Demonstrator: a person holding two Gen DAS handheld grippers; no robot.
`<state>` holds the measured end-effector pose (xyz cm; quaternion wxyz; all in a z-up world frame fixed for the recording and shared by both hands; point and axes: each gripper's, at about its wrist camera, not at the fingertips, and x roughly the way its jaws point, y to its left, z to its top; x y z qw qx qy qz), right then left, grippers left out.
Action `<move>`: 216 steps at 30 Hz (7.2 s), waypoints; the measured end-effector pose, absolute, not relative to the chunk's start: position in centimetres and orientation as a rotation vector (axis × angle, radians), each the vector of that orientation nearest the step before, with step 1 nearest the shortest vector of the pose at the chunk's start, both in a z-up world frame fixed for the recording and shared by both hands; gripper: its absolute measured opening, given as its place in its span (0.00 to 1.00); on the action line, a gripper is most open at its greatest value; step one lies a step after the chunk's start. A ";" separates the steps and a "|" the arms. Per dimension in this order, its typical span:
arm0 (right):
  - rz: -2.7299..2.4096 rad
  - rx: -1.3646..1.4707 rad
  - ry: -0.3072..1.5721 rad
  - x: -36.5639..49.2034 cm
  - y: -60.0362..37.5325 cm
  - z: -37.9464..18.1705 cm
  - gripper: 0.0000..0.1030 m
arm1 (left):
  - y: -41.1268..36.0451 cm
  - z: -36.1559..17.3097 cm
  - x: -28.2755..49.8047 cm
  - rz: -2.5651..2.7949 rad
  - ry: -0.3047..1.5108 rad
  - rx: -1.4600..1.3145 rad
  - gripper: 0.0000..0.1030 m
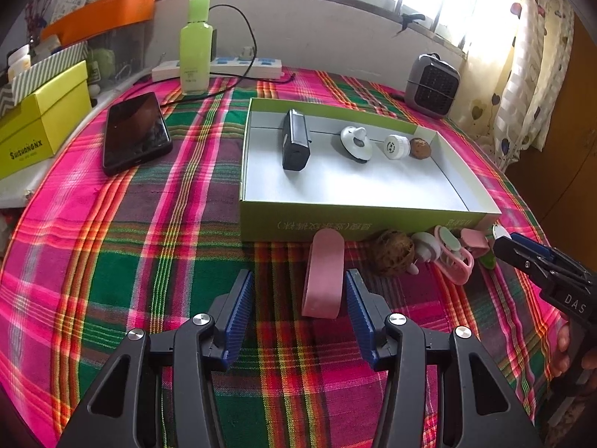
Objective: Organize objects
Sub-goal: 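Close the right gripper on the green spool with the white top, then close the left gripper on the pink rounded block while the right holds the spool, then lift and carry the pink block and green spool over the tray with both grippers, then lower both items into the tray and open both grippers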
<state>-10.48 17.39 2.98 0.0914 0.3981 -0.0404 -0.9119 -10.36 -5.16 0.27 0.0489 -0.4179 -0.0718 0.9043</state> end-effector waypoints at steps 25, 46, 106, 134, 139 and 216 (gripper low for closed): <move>-2.697 1.173 -0.126 -10.1 17.5 3.1 0.35 | -5.4 0.3 -10.8 2.751 -0.246 -1.268 0.47; -2.679 1.214 -0.109 -8.3 17.9 2.7 0.35 | -5.1 0.3 -10.6 2.770 -0.205 -1.281 0.43; -2.680 1.217 -0.072 -8.6 17.2 2.5 0.28 | -4.5 0.7 -10.9 2.811 -0.133 -1.302 0.16; -2.685 1.087 -0.090 -8.4 15.8 5.0 0.28 | -3.6 3.6 -10.5 2.816 -0.121 -1.213 0.16; -2.688 1.063 -0.096 -8.7 15.6 5.4 0.28 | -3.4 3.9 -10.9 2.811 -0.118 -1.201 0.16; -2.617 1.140 -0.055 -22.3 15.6 3.2 0.28 | -1.0 2.0 -23.9 2.732 -0.045 -1.317 0.16</move>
